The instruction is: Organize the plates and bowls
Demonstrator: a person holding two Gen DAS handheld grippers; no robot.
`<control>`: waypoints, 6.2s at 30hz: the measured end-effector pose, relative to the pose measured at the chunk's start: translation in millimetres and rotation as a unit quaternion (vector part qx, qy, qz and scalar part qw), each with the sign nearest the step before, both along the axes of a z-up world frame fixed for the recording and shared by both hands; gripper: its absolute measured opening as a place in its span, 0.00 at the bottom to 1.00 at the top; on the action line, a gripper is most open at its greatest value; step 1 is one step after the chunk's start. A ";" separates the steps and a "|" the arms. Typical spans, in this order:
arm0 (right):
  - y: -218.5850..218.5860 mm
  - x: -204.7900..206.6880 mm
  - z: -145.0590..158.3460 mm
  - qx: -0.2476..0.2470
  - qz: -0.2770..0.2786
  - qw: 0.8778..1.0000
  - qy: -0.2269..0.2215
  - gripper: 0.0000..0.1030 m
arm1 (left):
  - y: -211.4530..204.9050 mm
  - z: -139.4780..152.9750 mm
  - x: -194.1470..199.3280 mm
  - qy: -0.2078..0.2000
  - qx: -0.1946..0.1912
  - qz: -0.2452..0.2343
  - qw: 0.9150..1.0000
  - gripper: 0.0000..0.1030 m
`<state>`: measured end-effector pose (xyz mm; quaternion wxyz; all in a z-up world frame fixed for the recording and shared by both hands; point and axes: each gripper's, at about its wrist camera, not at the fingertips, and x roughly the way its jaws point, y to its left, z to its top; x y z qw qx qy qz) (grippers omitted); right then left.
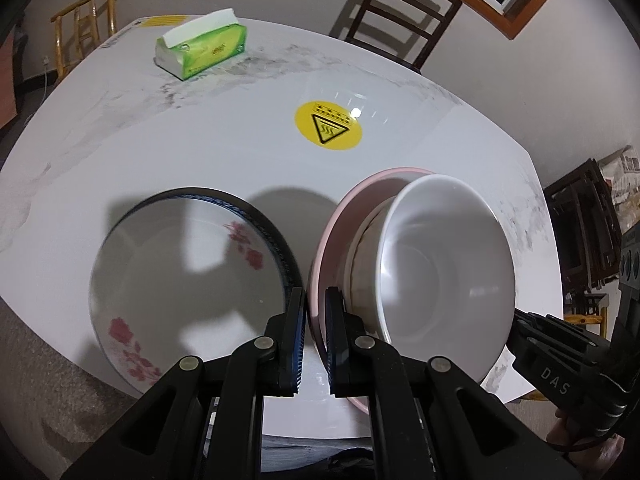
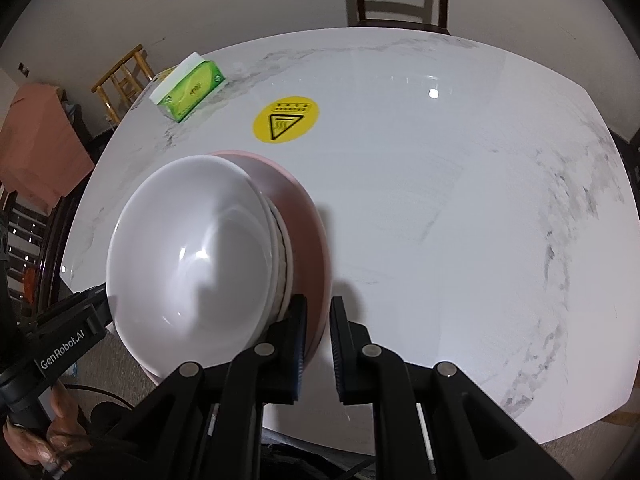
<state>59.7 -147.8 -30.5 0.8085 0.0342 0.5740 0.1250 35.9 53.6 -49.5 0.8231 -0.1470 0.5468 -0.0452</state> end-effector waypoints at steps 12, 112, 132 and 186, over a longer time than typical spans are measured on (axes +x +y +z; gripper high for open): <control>34.5 3.4 9.8 -0.002 0.030 1.000 -0.006 0.12 | 32.8 8.3 -6.0 -0.006 0.003 0.025 1.000 0.05; 148.0 13.6 -19.0 -0.025 0.105 0.994 0.007 0.38 | 155.2 -22.5 -33.3 0.004 0.015 0.111 0.994 0.22; 119.2 -0.3 0.8 -0.007 0.092 0.995 -0.044 0.65 | 155.4 3.0 -55.4 -0.047 0.044 0.110 0.992 0.49; 117.8 -102.0 -2.2 0.021 0.164 0.972 -0.166 0.90 | 76.2 9.2 -120.1 -0.136 0.173 0.124 0.968 0.88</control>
